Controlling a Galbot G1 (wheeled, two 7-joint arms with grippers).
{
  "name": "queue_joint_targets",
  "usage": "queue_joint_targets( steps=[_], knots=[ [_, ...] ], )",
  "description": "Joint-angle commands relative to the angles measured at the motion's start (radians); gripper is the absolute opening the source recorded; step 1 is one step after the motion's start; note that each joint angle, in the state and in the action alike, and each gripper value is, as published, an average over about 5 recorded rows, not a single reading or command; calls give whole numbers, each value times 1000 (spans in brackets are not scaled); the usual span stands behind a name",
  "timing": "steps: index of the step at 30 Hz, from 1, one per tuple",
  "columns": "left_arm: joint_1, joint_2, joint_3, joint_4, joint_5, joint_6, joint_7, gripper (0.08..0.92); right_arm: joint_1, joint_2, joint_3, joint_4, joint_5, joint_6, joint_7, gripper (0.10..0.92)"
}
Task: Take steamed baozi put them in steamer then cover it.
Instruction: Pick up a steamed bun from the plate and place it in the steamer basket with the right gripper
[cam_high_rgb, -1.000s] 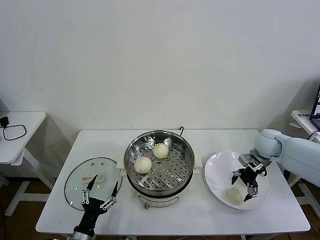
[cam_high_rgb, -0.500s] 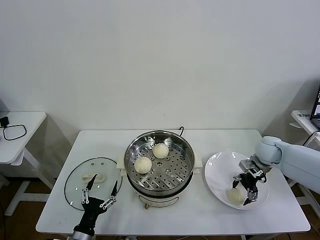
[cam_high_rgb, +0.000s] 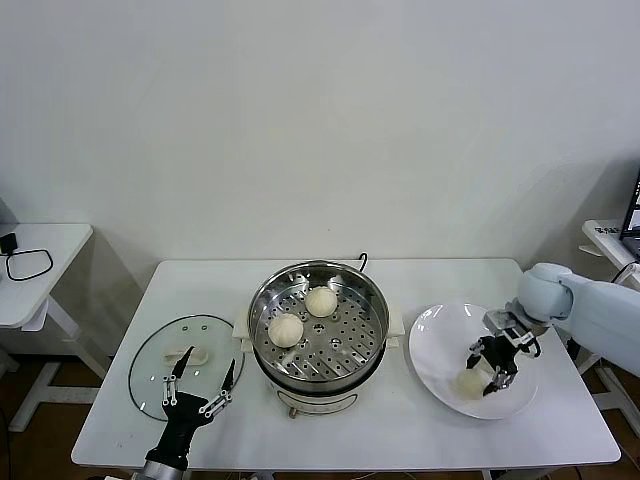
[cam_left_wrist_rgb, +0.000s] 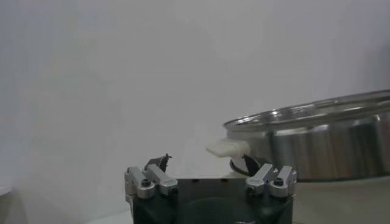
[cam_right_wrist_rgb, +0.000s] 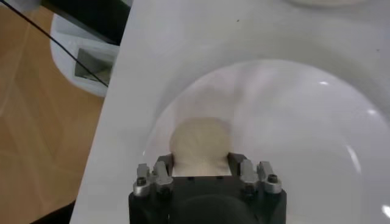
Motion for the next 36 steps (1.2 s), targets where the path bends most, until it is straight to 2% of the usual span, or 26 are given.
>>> queue_joint_targets(
  steps=[1, 8, 13, 25, 36],
  knots=[
    [0, 4, 2, -7, -1, 3, 0, 823, 388, 39, -134, 82, 81, 106, -36, 590],
    [0, 5, 10, -13, 0, 5, 0, 823, 657, 216, -211, 177, 123, 247, -48, 563],
    [3, 6, 8, -19, 0, 6, 1, 823, 692, 350, -195, 229, 129, 292, -35, 552],
    [-1, 6, 5, -17, -1, 3, 2, 823, 491, 512, -172, 336, -55, 383, 34, 543],
    [-2, 2, 4, -14, -2, 1, 2, 823, 368, 583, -135, 299, -241, 493, 39, 543]
  ],
)
